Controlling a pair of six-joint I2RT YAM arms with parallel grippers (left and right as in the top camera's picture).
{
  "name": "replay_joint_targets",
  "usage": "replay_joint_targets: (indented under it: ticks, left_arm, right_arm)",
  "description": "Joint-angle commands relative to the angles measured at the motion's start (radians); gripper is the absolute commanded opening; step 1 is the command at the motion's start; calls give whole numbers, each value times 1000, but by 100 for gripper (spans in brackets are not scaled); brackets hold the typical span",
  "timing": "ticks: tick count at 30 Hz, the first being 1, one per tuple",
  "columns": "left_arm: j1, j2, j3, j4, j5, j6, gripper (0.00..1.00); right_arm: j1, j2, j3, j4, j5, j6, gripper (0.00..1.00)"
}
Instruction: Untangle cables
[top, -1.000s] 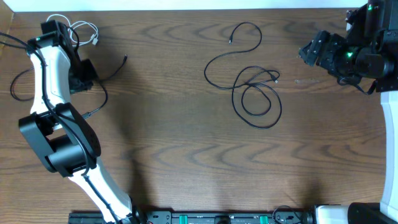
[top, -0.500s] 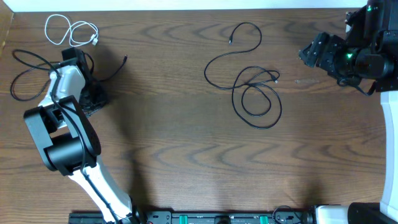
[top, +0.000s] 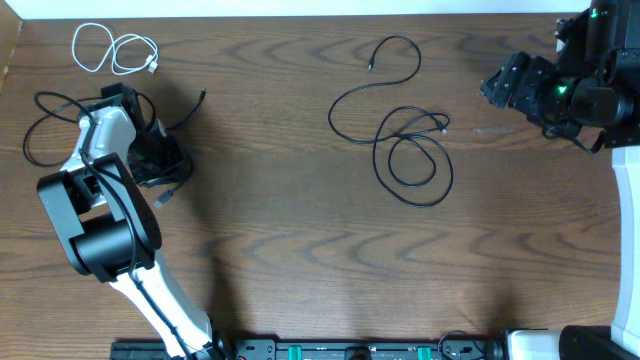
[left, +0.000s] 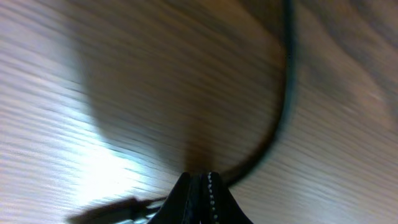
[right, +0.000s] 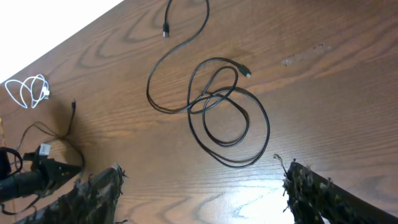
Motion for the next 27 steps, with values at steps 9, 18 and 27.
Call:
replay_joint_targets:
  ticks: [9, 18, 27]
  left_arm:
    - [15, 11, 74, 11, 477, -66, 7]
    - [87, 11, 74, -48, -56, -63, 7]
    - [124, 11, 68, -91, -433, -175, 7]
  right_arm:
    - [6, -5, 1, -1, -3, -8, 83]
    - [6, -5, 1, -4, -3, -14, 82]
    - [6, -5, 1, -4, -3, -14, 82]
